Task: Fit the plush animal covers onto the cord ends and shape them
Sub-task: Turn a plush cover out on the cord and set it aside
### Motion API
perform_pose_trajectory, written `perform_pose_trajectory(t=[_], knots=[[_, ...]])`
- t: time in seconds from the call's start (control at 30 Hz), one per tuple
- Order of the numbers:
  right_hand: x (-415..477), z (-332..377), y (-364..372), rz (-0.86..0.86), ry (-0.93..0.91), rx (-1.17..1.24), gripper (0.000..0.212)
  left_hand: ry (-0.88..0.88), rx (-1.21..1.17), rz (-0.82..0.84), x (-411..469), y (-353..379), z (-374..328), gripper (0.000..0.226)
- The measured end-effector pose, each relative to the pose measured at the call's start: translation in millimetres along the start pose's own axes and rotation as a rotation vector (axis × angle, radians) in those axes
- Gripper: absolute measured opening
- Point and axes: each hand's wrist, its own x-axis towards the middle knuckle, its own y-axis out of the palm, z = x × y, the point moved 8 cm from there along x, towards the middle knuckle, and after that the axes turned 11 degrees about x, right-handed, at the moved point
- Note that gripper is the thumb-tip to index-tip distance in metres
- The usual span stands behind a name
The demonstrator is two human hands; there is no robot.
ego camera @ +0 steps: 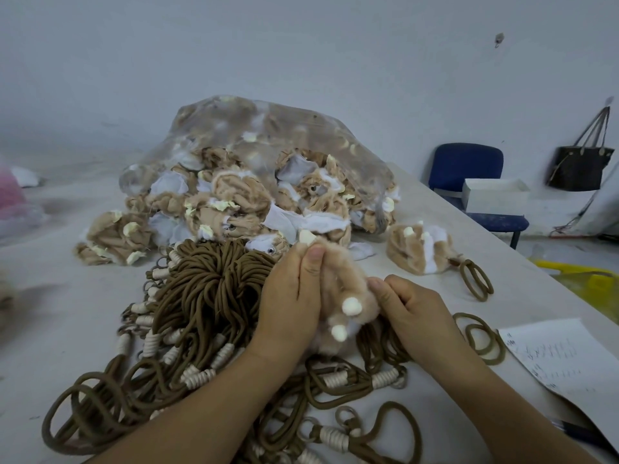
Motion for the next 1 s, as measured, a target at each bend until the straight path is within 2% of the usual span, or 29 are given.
perform_pose_trajectory(t=[0.1, 0.23, 0.33, 0.4, 0.53, 0.63, 0.7, 0.87, 1.0], knots=[[-0.6, -0.4, 2.1, 0.003, 0.014, 0.002, 0.065, 0.070, 0.085, -0.064, 1.2, -5.6, -2.5, 0.037], [-3.3, 1.2, 6.1, 0.014, 0.040, 0.092, 0.067, 0.284, 0.342, -0.127, -0.5, -6.2, -22.8, 0.034], [-3.6, 4.1, 3.1, 0.000, 0.017, 0.094, 0.063, 0.358, 0.388, -0.150, -2.6, -5.2, -31.4, 0.025], [-3.1, 4.4, 2.1, 0.003, -0.003, 0.083, 0.061, 0.313, 0.346, -0.106, -2.5, -2.8, -28.1, 0.027], [-0.3, 1.4, -1.0, 0.006, -0.028, -0.006, 0.059, 0.072, 0.153, 0.051, -2.6, 1.2, -8.1, 0.042], [2.6, -4.6, -10.3, -0.032, -0.040, -0.102, 0.063, -0.020, 0.026, -0.008, 2.0, -8.0, -3.1, 0.042], [3.3, -5.7, -14.1, -0.053, -0.053, -0.154, 0.062, -0.016, 0.044, -0.032, 3.6, -10.8, -4.5, 0.043], [4.5, 9.4, -20.4, -0.069, -0.178, -0.213, 0.058, 0.045, 0.145, 0.029, -0.4, -3.6, -9.6, 0.041], [1.2, 16.9, -17.2, -0.076, -0.189, -0.131, 0.058, 0.193, 0.246, 0.055, -5.3, 2.6, -21.2, 0.049]])
